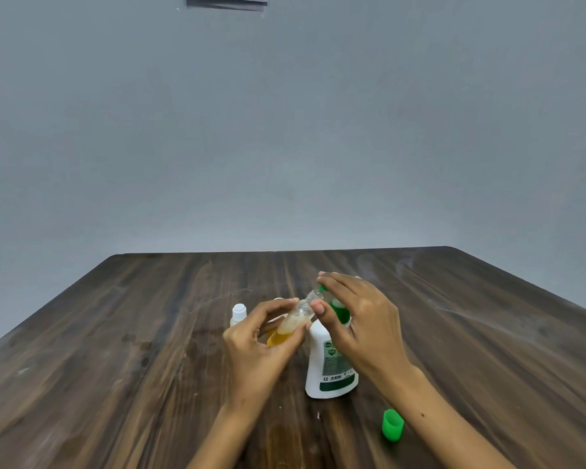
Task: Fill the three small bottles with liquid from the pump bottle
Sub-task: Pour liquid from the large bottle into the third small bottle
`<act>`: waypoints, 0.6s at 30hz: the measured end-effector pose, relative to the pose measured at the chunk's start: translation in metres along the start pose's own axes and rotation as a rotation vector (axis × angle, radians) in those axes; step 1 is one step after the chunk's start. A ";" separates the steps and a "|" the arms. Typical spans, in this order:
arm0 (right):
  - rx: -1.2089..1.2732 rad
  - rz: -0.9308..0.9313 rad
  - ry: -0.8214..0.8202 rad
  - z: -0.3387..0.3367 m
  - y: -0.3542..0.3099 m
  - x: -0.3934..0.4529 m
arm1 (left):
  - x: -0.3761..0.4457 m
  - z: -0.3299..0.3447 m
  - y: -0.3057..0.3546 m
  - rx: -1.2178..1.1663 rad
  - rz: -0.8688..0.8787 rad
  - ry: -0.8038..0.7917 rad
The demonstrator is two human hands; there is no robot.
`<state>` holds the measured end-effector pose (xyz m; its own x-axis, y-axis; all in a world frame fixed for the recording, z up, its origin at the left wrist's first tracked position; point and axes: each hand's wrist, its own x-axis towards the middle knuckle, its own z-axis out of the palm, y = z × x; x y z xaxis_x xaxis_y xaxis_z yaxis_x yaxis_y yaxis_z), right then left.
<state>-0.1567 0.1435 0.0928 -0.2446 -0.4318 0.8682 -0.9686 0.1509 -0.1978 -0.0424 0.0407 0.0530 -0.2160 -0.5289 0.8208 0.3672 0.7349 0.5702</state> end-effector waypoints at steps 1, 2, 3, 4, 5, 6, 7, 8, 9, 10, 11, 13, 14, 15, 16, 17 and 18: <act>0.000 0.009 0.002 0.001 -0.001 -0.001 | 0.000 0.000 0.000 -0.002 -0.002 0.001; -0.001 0.024 -0.005 0.003 -0.002 -0.002 | 0.000 0.000 -0.001 0.001 0.001 0.001; -0.003 0.040 -0.018 0.005 -0.004 -0.003 | 0.000 0.000 -0.001 0.012 0.006 -0.004; -0.005 0.050 -0.025 0.006 -0.005 -0.004 | 0.000 0.000 -0.002 0.026 0.011 -0.010; -0.007 0.050 -0.025 0.007 -0.005 -0.004 | 0.000 0.000 -0.002 0.034 0.014 -0.012; -0.005 0.046 -0.022 0.007 -0.005 -0.004 | -0.001 0.000 -0.001 0.036 0.014 -0.010; -0.002 0.038 -0.018 0.005 -0.004 -0.003 | -0.001 0.000 -0.001 0.032 0.012 -0.008; 0.002 0.024 -0.015 0.002 -0.003 -0.002 | 0.000 -0.001 -0.001 0.027 0.011 -0.004; 0.009 0.007 -0.012 -0.001 -0.001 -0.001 | -0.001 0.000 0.000 0.025 0.011 -0.004; 0.019 -0.008 -0.008 -0.003 -0.001 -0.001 | -0.001 0.000 0.000 0.025 0.011 -0.006; 0.029 -0.014 -0.003 -0.004 0.000 -0.001 | -0.001 0.001 0.001 0.027 0.011 -0.007; 0.036 0.008 0.003 0.000 -0.003 -0.001 | -0.001 0.001 -0.001 0.037 0.012 0.001; 0.032 0.027 -0.002 0.003 -0.004 -0.001 | -0.001 0.001 -0.002 0.047 0.017 0.005; 0.026 0.047 -0.004 0.006 -0.005 -0.003 | -0.001 0.001 -0.004 0.058 0.020 0.003; 0.023 0.058 -0.004 0.009 -0.005 -0.005 | -0.001 0.001 -0.004 0.064 0.021 0.002; 0.025 0.062 -0.007 0.010 -0.004 -0.006 | -0.002 0.001 -0.005 0.060 0.015 0.004; 0.032 0.061 -0.009 0.008 -0.004 -0.007 | -0.002 0.001 -0.004 0.050 0.010 0.005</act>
<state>-0.1515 0.1386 0.0843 -0.3038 -0.4306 0.8499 -0.9527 0.1490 -0.2650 -0.0441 0.0390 0.0496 -0.2081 -0.5238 0.8261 0.3238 0.7600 0.5635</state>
